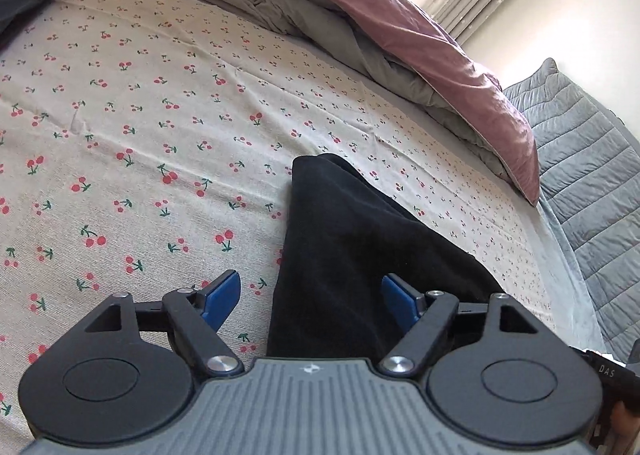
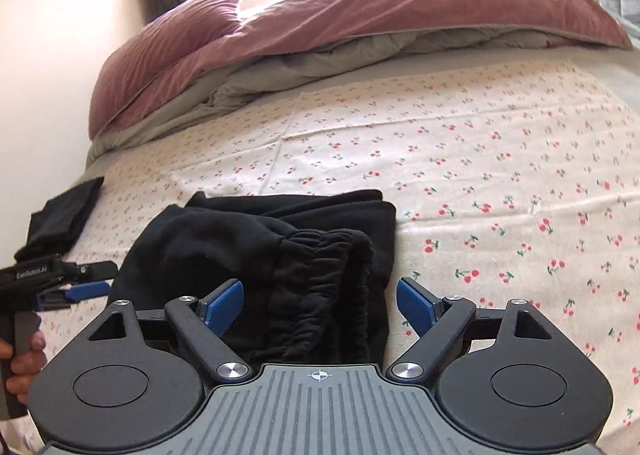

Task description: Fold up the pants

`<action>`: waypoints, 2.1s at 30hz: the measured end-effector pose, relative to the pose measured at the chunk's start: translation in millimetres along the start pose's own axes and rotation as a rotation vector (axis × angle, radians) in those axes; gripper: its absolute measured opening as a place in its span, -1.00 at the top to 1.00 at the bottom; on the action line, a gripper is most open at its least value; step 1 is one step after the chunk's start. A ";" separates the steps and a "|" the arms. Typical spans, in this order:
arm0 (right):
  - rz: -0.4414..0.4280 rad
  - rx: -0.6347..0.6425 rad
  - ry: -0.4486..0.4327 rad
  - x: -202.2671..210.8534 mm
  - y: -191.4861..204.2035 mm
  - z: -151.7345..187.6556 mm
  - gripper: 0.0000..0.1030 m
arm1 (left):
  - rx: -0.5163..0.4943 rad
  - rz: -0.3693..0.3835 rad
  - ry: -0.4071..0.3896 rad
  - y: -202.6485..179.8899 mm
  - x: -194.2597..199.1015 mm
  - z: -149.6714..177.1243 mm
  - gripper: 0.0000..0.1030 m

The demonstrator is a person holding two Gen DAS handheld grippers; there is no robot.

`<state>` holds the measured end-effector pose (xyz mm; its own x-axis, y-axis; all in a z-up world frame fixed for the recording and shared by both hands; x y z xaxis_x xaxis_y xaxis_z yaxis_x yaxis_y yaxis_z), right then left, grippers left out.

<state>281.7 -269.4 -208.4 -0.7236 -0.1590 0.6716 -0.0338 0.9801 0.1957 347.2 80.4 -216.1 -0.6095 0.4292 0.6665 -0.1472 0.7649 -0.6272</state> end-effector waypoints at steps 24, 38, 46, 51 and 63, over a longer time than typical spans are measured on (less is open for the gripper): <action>-0.109 -0.147 -0.010 -48.1 8.6 6.3 0.07 | -0.063 0.016 0.048 -23.5 -36.5 3.1 0.24; -0.190 -0.053 -0.093 -98.8 56.0 -73.7 0.17 | -0.102 0.005 -0.183 -14.9 -29.5 -79.8 0.26; -0.216 -0.132 -0.012 -136.9 36.4 -51.4 -0.09 | -0.043 -0.115 -0.107 12.4 -66.1 -72.8 -0.08; -0.171 -0.148 -0.005 -118.4 37.8 -50.6 -0.34 | -0.051 -0.162 -0.131 9.1 -56.7 -73.4 -0.36; -0.002 -0.001 -0.048 -26.6 60.4 -45.8 -0.52 | -0.251 -0.356 -0.350 -23.8 28.2 -41.5 -1.00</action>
<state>330.5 -211.4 -181.8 -0.7557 -0.1552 0.6363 -0.0347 0.9796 0.1978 365.9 94.3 -165.7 -0.7848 -0.0288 0.6191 -0.2274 0.9426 -0.2444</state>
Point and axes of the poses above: each gripper's, at about its wrist camera, not at the fingertips, and x roughly against the way its jaws point, y to its left, z to its underside, the point moved 8 cm from there along -x, roughly the way its jaws point, and after that the axes turned 13 degrees about x, right-handed, at the moved point
